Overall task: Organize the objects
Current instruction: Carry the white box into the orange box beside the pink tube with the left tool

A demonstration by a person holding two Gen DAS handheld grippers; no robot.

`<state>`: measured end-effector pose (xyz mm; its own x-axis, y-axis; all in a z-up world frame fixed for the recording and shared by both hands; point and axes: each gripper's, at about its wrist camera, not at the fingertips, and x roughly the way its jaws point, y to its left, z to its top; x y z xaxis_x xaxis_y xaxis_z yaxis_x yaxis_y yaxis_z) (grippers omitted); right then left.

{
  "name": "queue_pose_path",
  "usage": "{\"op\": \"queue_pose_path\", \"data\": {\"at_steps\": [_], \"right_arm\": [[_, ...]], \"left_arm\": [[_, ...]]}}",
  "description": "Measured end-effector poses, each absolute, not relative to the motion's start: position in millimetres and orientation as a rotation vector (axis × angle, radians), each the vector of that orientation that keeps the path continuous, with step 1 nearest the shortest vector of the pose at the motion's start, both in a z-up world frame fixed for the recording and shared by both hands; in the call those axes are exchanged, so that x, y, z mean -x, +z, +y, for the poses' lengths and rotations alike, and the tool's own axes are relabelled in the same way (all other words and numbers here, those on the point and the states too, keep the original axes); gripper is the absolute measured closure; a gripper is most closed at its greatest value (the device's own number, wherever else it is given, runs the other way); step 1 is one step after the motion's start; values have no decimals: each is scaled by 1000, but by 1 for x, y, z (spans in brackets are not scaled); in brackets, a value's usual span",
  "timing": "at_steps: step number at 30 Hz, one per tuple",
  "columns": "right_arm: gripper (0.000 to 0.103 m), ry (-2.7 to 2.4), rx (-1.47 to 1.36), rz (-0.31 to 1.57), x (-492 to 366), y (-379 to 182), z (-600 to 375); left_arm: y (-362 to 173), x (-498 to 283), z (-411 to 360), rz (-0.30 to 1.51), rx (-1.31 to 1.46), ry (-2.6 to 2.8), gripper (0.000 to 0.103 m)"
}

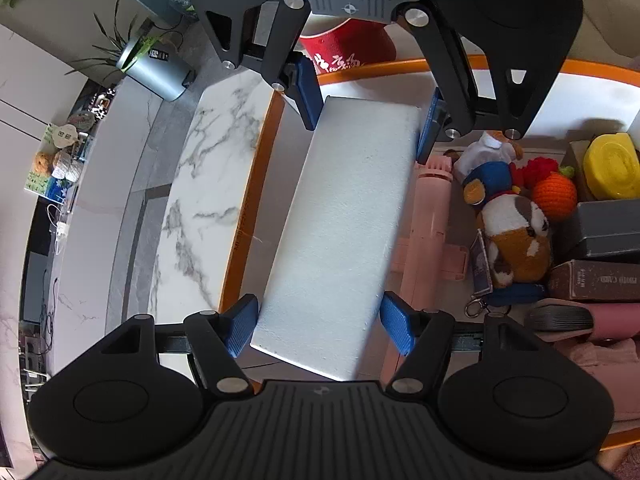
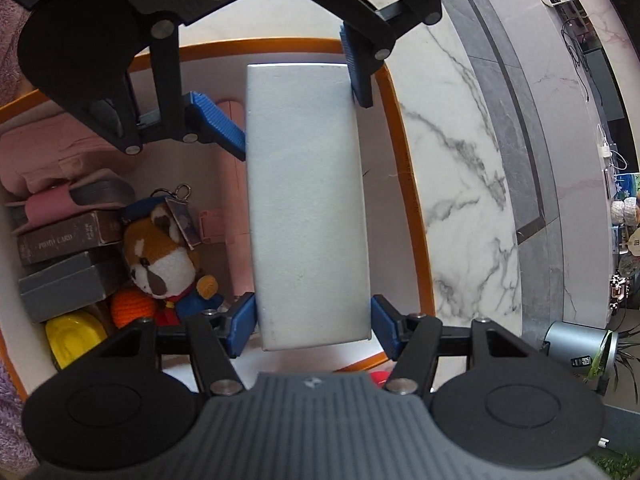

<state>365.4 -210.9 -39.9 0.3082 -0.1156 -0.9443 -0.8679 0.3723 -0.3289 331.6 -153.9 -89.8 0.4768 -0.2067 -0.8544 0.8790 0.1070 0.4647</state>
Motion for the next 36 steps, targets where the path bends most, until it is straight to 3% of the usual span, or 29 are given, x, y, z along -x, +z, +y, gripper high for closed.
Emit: {"op": "queue_pose_path", "data": {"at_steps": [17,36], "right_arm": [[39,748,1080,1201,-401,-94,-215],[35,685,1086,1179,-387,-80,-204]], "left_arm": [[-134,-357,-152,819,-1207,-931,27],[-114,-332,-134,805,-1191,-895,27]]}}
